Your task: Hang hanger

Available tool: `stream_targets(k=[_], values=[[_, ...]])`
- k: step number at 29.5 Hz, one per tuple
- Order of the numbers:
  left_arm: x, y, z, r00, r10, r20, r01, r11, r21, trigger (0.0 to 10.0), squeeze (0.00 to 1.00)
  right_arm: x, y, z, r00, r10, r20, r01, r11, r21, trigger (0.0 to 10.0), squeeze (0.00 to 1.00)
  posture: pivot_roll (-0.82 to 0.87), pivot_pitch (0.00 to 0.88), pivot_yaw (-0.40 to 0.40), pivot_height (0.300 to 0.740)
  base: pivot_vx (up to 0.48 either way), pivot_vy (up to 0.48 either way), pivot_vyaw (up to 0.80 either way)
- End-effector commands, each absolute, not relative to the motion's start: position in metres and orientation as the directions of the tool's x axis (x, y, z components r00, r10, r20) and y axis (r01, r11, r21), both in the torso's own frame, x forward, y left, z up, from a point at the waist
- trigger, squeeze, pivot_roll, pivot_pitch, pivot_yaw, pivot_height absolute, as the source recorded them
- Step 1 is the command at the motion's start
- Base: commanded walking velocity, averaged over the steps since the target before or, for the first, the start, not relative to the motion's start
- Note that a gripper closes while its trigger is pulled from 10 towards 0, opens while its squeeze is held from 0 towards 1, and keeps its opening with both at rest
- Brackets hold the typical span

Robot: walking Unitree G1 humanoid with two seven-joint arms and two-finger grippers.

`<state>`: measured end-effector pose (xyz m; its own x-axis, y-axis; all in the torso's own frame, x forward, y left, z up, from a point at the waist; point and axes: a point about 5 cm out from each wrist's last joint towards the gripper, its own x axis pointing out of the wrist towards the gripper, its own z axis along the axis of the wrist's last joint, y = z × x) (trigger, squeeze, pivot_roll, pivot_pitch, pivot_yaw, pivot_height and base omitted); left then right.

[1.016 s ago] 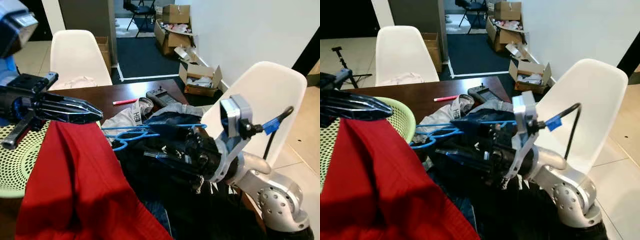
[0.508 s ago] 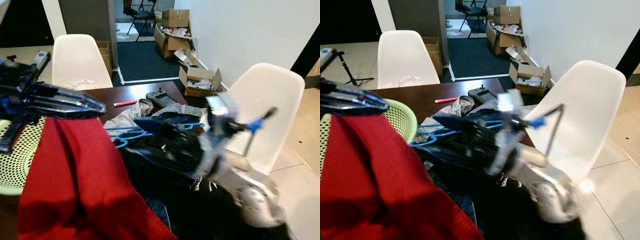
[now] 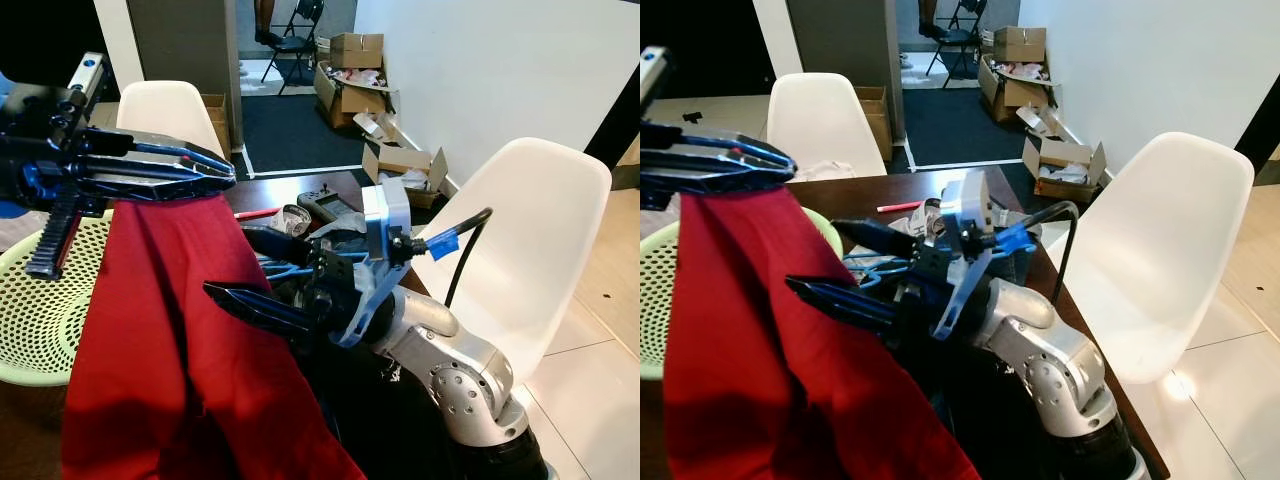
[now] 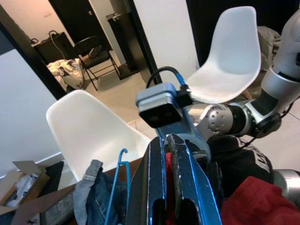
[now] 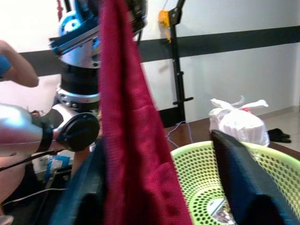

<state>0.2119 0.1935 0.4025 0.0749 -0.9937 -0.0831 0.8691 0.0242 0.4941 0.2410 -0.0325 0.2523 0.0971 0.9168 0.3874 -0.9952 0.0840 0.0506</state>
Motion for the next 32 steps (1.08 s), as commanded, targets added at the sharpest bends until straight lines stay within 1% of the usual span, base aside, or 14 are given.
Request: stream_targets(k=[1,2,3,5,6,7,14,15,16,17,26,28,31,32], values=[[0.214,0.193,0.401,0.078,-0.994,-0.073,0.861,0.031,0.508,4.9,0.0,0.24,-0.032,0.251,0.086,0.918,0.387,-0.996,0.073,0.047,0.0,0.0,0.15,0.006,-0.04,0.74,0.0,0.0,0.0],[0.214,0.193,0.401,0.078,-0.994,-0.073,0.861,0.031,0.508,4.9,0.0,0.24,-0.032,0.251,0.086,0.918,0.387,-0.996,0.073,0.047,0.0,0.0,0.15,0.006,-0.04,0.74,0.0,0.0,0.0],[0.215,0.194,0.401,0.089,-0.994,-0.07,0.861,0.042,0.507,6.0,0.0,0.24,-0.032,0.251,0.086,0.915,0.394,-0.996,0.072,0.051,0.0,0.0,0.15,0.007,-0.042,0.74,0.0,0.0,0.0],[0.216,0.196,0.4,0.097,-0.993,-0.067,0.862,0.05,0.504,6.0,0.0,0.24,-0.033,0.252,0.088,0.912,0.401,-0.996,0.072,0.054,0.0,0.0,0.15,0.008,-0.042,0.74,0.0,0.0,0.0],[0.217,0.197,0.399,0.105,-0.993,-0.061,0.864,0.061,0.499,7.0,0.0,0.241,-0.034,0.253,0.092,0.907,0.41,-0.996,0.076,0.056,0.0,0.0,0.15,0.009,-0.043,0.74,0.0,0.0,0.0],[0.217,0.198,0.398,0.11,-0.992,-0.056,0.867,0.069,0.494,7.8,0.0,0.242,-0.035,0.254,0.095,0.904,0.416,-0.995,0.078,0.057,0.0,0.0,0.15,0.01,-0.044,0.74,0.0,0.0,0.0],[0.218,0.198,0.396,0.114,-0.993,-0.041,0.871,0.08,0.484,7.9,0.0,0.243,-0.037,0.255,0.096,0.901,0.424,-0.995,0.082,0.052,0.0,0.0,0.15,0.014,-0.046,0.74,0.0,0.0,0.0],[0.218,0.199,0.396,0.113,-0.993,-0.038,0.873,0.081,0.48,8.7,0.0,0.243,-0.038,0.255,0.095,0.901,0.424,-0.995,0.081,0.051,0.0,0.0,0.15,0.015,-0.046,0.74,0.0,0.0,0.0],[0.218,0.199,0.395,0.113,-0.993,-0.036,0.874,0.082,0.479,8.7,0.0,0.243,-0.038,0.255,0.093,0.901,0.424,-0.996,0.08,0.05,0.0,0.0,0.15,0.015,-0.046,0.74,0.0,0.0,0.0],[0.218,0.199,0.395,0.117,-0.993,-0.031,0.878,0.089,0.47,10.0,0.0,0.243,-0.039,0.255,0.093,0.901,0.425,-0.996,0.08,0.048,0.0,0.0,0.15,0.018,-0.045,0.74,0.0,0.0,0.0],[0.22,0.203,0.387,0.144,-0.99,0.016,0.894,0.137,0.426,10.0,0.0,0.246,-0.045,0.257,0.111,0.896,0.431,-0.994,0.101,0.045,0.0,0.0,0.14,0.026,-0.051,0.74,0.0,0.0,0.0],[0.222,0.211,0.385,0.173,-0.983,0.058,0.918,0.183,0.352,10.0,0.01,0.248,-0.049,0.259,0.12,0.895,0.429,-0.993,0.115,0.039,0.0,0.0,0.14,0.03,-0.054,0.74,0.0,0.0,0.0],[0.222,0.211,0.385,0.173,-0.983,0.058,0.918,0.183,0.352,10.0,0.01,0.248,-0.049,0.259,0.12,0.895,0.429,-0.993,0.115,0.039,0.0,0.0,0.14,0.03,-0.054,0.74,0.0,0.0,0.0],[0.223,0.219,0.388,0.186,-0.977,0.1,0.932,0.208,0.298,10.0,1.0,0.249,-0.051,0.26,0.124,0.896,0.428,-0.992,0.12,0.036,0.0,0.0,0.14,0.031,-0.053,0.74,0.0,0.0,0.0]])
